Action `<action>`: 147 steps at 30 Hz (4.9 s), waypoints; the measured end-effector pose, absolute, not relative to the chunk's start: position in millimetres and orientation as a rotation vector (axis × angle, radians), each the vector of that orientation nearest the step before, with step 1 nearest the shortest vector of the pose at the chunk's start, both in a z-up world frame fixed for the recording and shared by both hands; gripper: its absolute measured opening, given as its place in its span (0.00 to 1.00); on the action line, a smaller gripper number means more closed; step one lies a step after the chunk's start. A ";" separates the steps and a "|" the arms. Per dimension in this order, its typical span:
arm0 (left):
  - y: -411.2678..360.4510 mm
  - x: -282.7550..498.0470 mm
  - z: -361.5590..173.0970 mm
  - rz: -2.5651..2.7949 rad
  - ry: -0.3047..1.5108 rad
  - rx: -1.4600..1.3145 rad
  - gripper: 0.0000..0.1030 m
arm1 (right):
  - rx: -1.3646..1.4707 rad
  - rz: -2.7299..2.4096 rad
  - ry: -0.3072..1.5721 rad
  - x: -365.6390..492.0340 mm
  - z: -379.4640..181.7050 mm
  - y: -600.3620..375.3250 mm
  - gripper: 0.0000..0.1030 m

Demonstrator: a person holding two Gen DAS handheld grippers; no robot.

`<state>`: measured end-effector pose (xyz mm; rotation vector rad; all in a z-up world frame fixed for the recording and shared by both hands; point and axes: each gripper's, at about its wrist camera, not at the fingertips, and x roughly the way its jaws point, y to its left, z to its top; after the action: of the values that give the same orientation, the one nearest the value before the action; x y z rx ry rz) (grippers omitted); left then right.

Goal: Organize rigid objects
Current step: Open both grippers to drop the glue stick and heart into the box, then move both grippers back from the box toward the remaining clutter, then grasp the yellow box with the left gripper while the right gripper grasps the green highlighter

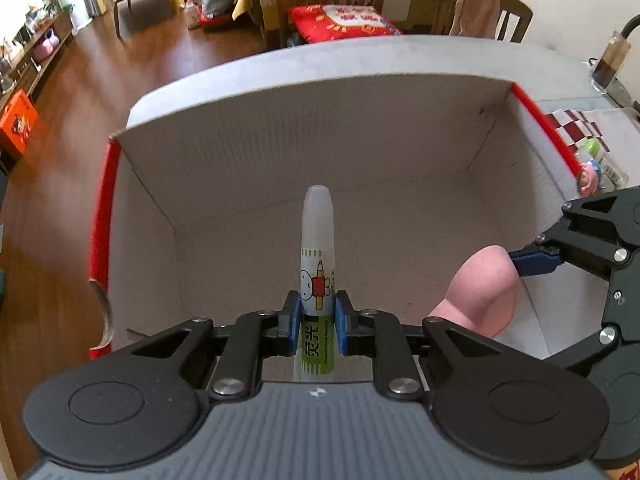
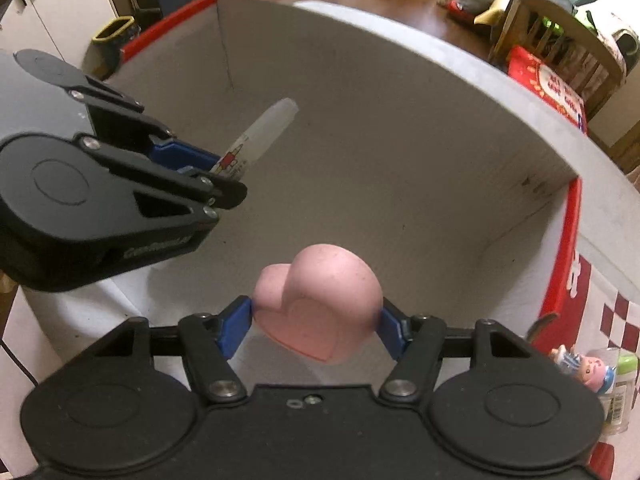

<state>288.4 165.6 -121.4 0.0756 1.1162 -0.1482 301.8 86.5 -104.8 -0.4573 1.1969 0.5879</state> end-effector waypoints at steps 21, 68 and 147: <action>164.6 286.9 -113.8 -0.134 1.127 0.018 0.24 | -0.397 0.637 1.138 294.5 -77.2 70.8 0.80; 53.2 142.8 -11.8 -0.151 0.711 -0.025 0.75 | -0.097 0.516 0.727 167.8 8.3 -173.7 1.00; -117.3 265.9 -145.7 -0.228 0.899 0.028 0.29 | -0.209 0.533 0.938 212.9 -104.3 -219.9 0.14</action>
<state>265.9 -117.3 -145.7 0.0284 0.8992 -0.2277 212.9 -219.9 -104.3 -0.2086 0.9376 0.5328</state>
